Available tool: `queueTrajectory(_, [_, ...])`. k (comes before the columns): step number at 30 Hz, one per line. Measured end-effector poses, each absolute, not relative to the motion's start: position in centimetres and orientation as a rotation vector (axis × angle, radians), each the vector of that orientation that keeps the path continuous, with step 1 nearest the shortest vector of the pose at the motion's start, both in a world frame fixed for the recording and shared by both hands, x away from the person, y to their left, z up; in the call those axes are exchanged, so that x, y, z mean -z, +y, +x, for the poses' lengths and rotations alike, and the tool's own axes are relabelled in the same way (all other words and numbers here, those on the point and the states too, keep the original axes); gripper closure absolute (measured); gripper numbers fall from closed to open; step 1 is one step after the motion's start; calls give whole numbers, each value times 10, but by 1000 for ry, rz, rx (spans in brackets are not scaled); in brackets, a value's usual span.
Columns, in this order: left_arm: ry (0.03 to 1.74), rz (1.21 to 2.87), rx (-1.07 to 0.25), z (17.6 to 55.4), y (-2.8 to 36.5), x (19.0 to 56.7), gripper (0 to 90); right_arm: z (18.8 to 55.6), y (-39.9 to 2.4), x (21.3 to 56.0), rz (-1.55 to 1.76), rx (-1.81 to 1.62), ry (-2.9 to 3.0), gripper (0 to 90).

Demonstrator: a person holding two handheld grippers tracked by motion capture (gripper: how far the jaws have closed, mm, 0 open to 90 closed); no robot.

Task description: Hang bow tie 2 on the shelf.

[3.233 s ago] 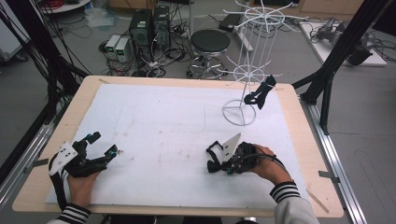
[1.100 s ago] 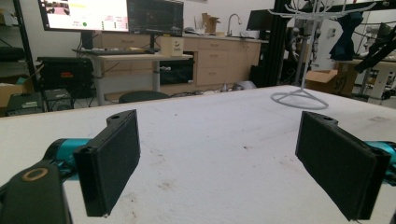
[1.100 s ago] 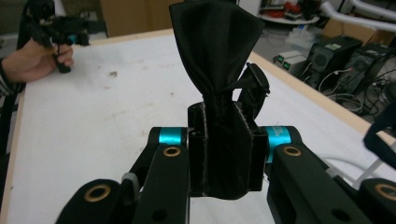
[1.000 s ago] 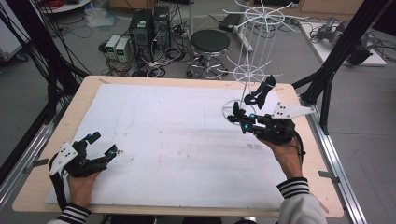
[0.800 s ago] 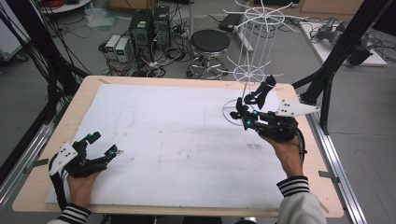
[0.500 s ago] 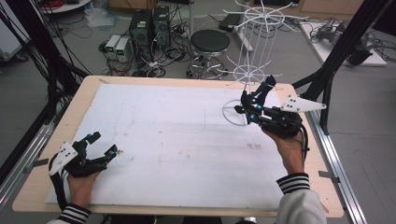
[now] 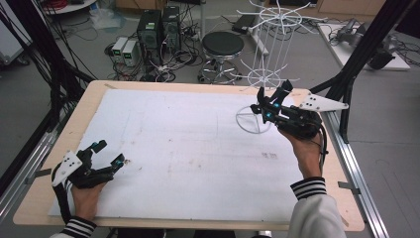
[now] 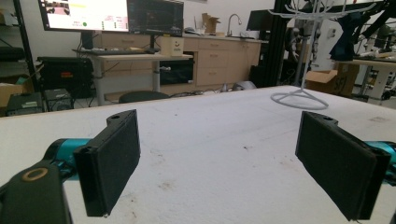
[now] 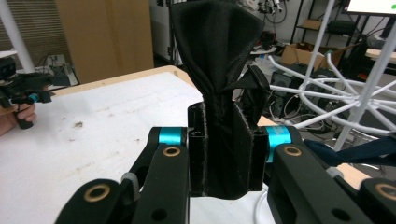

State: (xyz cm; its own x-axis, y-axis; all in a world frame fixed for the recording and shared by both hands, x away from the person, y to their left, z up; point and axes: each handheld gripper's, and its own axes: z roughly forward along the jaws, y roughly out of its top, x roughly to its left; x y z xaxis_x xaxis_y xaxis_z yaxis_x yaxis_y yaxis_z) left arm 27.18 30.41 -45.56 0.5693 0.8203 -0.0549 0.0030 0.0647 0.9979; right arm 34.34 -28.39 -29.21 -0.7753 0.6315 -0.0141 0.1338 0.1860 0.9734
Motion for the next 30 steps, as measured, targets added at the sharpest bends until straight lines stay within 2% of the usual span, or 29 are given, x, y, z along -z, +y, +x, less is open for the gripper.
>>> queueTrajectory(30, [774, 1374, -718, 272, 304, 456, 143, 361, -285, 282, 814, -1620, 1974, 768])
